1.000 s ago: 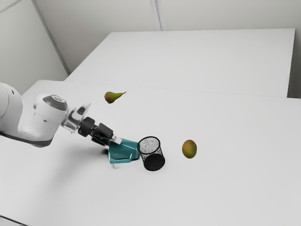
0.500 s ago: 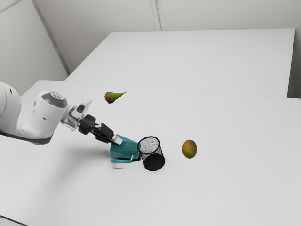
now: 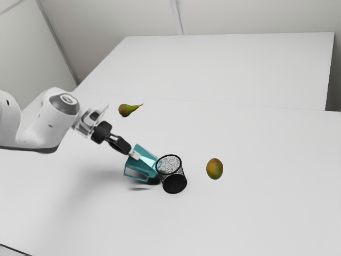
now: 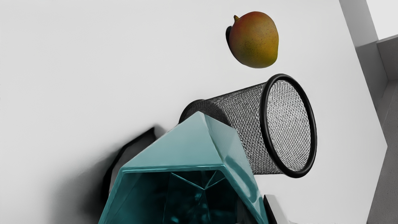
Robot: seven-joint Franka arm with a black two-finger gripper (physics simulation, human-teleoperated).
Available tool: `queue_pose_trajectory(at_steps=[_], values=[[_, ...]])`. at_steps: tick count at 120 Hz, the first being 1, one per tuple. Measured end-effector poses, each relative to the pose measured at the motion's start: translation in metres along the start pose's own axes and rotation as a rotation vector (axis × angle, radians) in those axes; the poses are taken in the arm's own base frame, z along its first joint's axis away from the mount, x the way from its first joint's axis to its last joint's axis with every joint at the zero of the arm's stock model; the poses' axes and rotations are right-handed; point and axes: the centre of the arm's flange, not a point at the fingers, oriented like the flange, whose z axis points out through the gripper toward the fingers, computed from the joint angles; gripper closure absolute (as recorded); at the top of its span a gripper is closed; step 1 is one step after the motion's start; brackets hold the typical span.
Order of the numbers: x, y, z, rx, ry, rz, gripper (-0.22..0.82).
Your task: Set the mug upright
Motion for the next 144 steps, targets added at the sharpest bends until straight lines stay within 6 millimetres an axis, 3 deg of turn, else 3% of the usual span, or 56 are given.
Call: queue_pose_trajectory(at_steps=[50, 91, 112, 128, 135, 144], values=[[0.032, 0.030, -0.002, 0.394, -0.285, 0.263, 0.78], [0.047, 0.055, 0.036, 0.541, -0.464, 0.361, 0.78], [0.047, 0.051, 0.043, 0.572, -0.483, 0.340, 0.78], [0.044, 0.042, 0.038, 0.590, -0.477, 0.300, 0.78], [0.043, 0.040, 0.035, 0.595, -0.472, 0.286, 0.73], [0.043, 0.041, 0.034, 0.598, -0.467, 0.276, 0.58]])
